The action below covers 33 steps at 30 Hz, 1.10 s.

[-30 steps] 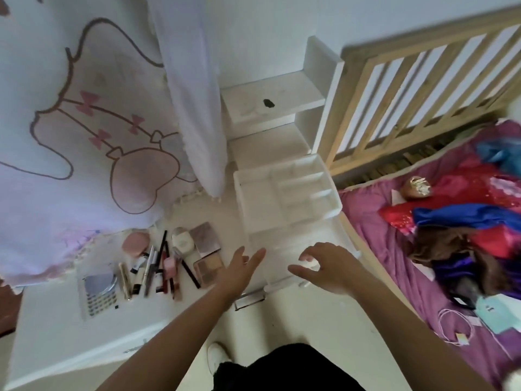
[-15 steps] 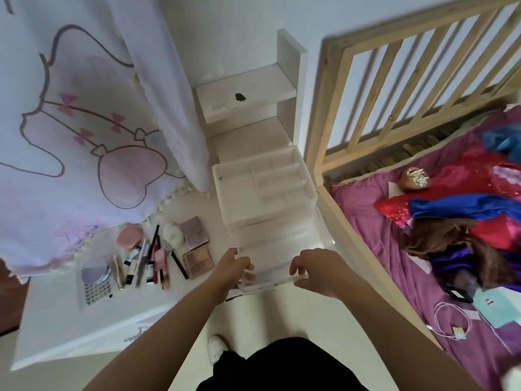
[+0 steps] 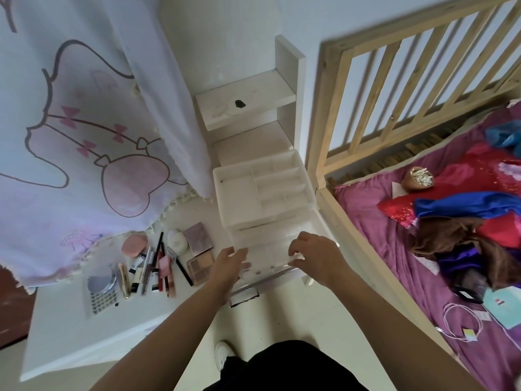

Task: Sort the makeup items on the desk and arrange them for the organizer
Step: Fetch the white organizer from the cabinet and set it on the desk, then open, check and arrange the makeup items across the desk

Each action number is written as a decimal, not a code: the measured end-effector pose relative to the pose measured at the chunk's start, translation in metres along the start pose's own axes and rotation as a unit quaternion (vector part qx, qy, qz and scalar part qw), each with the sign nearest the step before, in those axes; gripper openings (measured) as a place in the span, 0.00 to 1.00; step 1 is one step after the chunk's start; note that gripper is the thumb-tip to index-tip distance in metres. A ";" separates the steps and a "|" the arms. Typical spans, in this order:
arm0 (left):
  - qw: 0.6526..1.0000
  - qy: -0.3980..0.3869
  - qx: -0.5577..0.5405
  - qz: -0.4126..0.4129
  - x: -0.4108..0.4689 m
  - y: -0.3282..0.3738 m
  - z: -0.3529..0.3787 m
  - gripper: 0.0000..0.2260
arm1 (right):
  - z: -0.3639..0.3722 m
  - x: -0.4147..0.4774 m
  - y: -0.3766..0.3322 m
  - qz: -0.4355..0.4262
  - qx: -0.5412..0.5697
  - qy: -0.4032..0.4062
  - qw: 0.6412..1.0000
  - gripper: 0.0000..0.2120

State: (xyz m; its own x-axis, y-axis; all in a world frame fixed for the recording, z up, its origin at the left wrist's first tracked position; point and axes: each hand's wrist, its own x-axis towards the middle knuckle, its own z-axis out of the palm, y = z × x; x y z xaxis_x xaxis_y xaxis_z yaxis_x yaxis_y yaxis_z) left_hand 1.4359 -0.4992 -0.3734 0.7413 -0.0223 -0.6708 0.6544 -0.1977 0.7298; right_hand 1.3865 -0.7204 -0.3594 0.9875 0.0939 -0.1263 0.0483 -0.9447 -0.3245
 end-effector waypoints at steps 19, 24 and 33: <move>0.915 0.105 0.363 0.142 0.044 0.044 -0.019 0.16 | 0.005 0.082 0.007 0.186 -0.028 0.154 0.970 0.62; 0.918 0.099 0.346 0.166 0.043 0.040 -0.018 0.16 | 0.032 0.067 -0.004 0.381 0.229 0.229 0.866 0.59; 0.821 0.145 0.405 0.376 0.025 0.036 -0.028 0.29 | 0.071 0.079 -0.029 0.445 0.762 0.025 0.469 0.05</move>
State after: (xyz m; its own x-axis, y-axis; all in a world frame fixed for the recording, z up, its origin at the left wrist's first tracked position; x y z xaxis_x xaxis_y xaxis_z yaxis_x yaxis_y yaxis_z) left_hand 1.4825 -0.4796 -0.3605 0.9716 -0.2244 0.0747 -0.2301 -0.8242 0.5175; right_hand 1.4529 -0.6634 -0.4268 0.5189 -0.1682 -0.8381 -0.5119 0.7241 -0.4622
